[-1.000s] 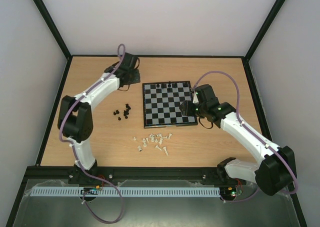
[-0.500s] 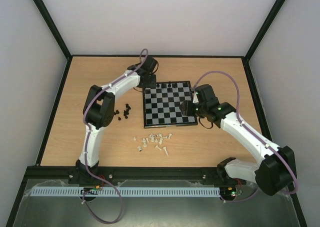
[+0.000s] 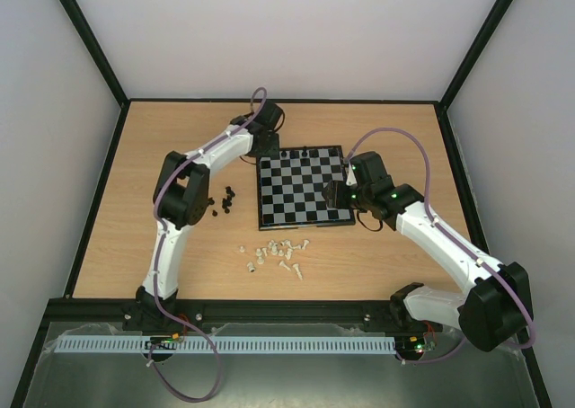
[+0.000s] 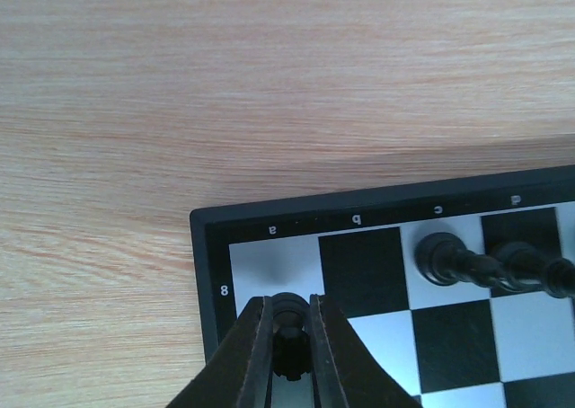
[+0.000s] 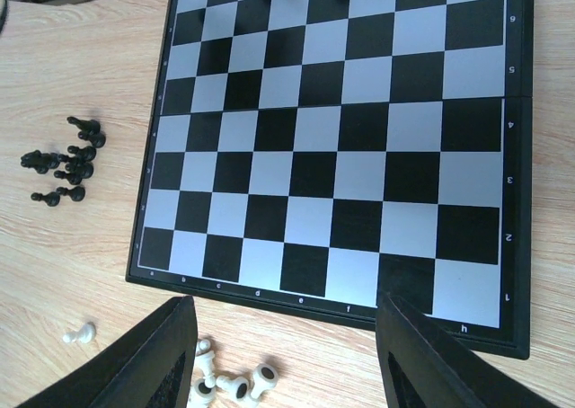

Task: Set up the chess pieces on the board
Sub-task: Place the chess piece on the chessboard.

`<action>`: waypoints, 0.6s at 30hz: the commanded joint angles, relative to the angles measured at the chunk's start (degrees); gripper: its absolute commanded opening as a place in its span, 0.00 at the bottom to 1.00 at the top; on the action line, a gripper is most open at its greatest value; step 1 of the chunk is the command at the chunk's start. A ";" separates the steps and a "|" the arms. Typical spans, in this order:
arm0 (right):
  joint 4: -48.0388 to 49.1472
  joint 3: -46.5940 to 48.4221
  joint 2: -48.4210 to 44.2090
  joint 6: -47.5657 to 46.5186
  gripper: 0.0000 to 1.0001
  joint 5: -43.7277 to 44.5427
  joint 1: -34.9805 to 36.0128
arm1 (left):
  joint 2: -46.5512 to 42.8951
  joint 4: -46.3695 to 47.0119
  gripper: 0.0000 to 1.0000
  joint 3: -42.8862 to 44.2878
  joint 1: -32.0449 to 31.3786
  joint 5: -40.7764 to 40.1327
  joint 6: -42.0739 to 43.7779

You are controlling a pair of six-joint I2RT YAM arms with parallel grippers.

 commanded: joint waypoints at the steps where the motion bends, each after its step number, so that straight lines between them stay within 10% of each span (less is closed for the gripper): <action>1: -0.09 -0.60 -0.49 -0.47 0.56 -0.81 0.43 | 2.07 -1.45 0.03 1.78 0.97 0.04 0.32; 18: 0.16 -0.57 0.21 -0.54 0.55 -1.12 0.52 | 4.45 -1.42 0.03 3.52 1.60 2.20 0.86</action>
